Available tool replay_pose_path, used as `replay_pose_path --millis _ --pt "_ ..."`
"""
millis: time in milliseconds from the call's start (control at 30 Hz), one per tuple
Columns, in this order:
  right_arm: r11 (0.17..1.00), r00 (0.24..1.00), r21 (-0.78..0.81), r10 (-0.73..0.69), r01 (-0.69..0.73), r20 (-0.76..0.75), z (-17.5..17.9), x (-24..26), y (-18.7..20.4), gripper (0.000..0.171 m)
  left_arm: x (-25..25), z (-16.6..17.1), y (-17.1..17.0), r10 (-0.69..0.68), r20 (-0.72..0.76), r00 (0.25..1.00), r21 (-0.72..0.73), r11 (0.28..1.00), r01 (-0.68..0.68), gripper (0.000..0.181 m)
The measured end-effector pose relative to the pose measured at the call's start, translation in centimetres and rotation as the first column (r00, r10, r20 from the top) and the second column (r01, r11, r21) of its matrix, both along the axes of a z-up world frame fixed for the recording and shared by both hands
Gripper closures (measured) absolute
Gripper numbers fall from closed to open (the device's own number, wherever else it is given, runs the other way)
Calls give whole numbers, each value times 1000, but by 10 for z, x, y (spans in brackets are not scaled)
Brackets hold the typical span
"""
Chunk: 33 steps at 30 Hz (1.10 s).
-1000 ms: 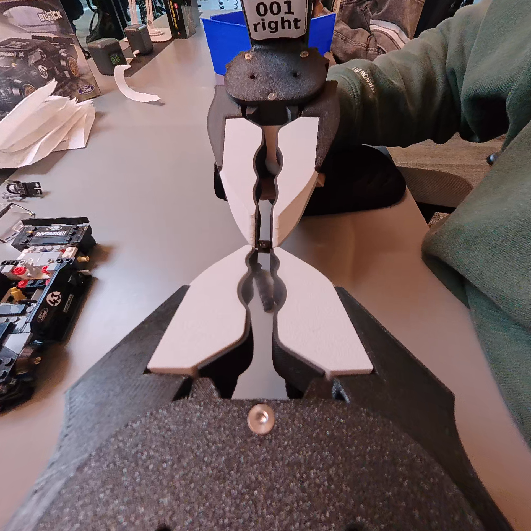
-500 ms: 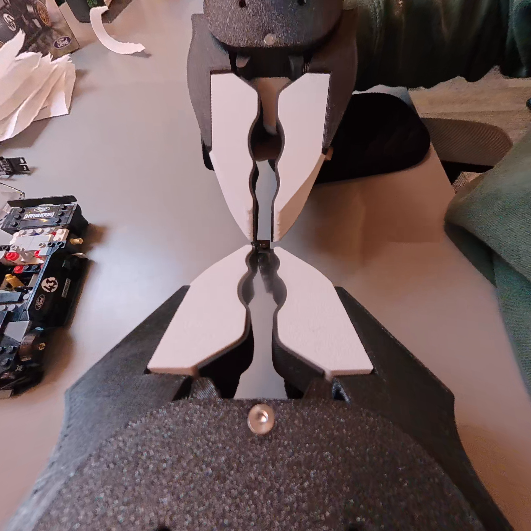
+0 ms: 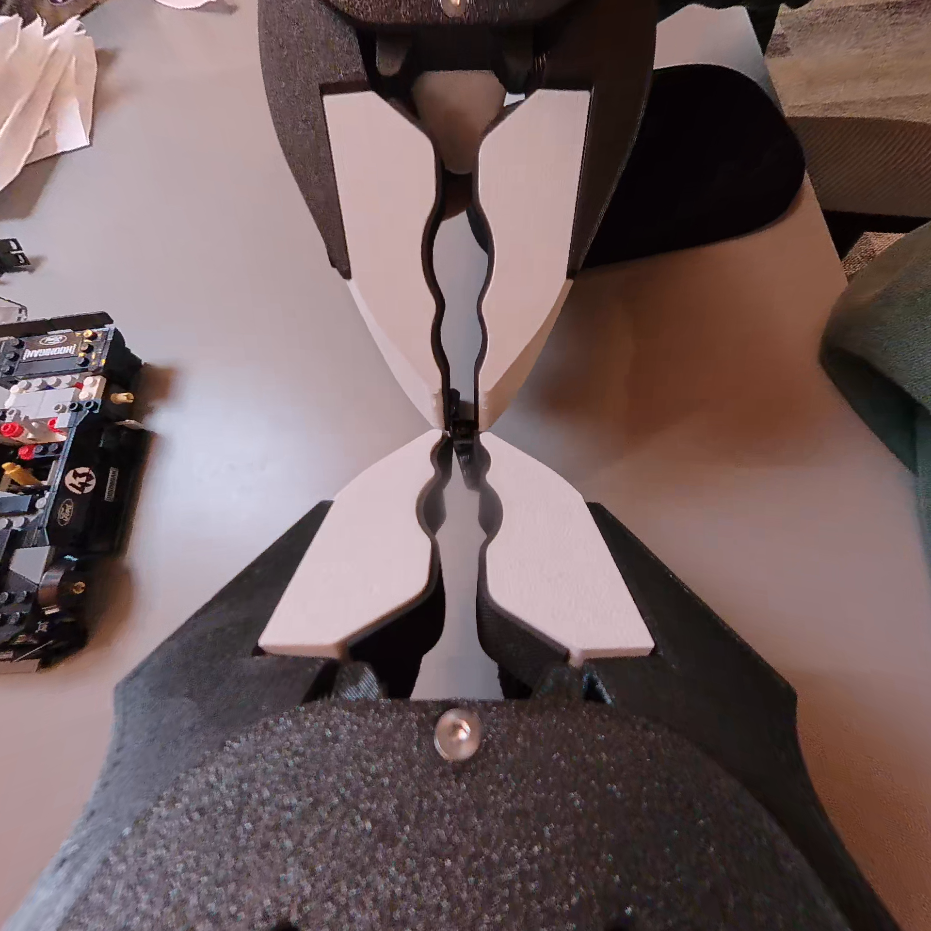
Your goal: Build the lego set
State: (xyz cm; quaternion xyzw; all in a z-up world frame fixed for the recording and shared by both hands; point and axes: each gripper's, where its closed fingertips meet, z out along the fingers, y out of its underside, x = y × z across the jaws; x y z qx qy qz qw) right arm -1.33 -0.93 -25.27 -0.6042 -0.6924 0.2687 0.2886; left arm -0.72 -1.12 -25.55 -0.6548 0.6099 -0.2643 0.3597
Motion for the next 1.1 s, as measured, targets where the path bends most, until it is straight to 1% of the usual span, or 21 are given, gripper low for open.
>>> replay_pose_path --millis 300,433,600,767,933,1100 --pt "1000 999 9 17 -18 32 -7 1 0 163 -2 -6 -1 -1 -17 1000 -31 1000 0 173" --pt "999 995 7 32 -33 97 -19 8 4 163 -10 -22 0 -3 -97 995 -59 998 -3 162" --pt "997 987 0 70 -71 142 -28 7 3 163 -7 -35 -4 -8 -141 990 -83 997 -3 159" --pt "994 978 -16 109 -108 179 -34 5 1 163 -2 -39 0 16 -141 990 -70 997 -26 162" --pt "993 974 -27 118 -115 194 -36 5 1 163 -1 -40 2 10 -140 990 -39 999 -16 170" --pt "993 970 -31 115 -111 214 -36 5 2 163 -1 -40 2 4 -140 990 -31 999 -9 170"
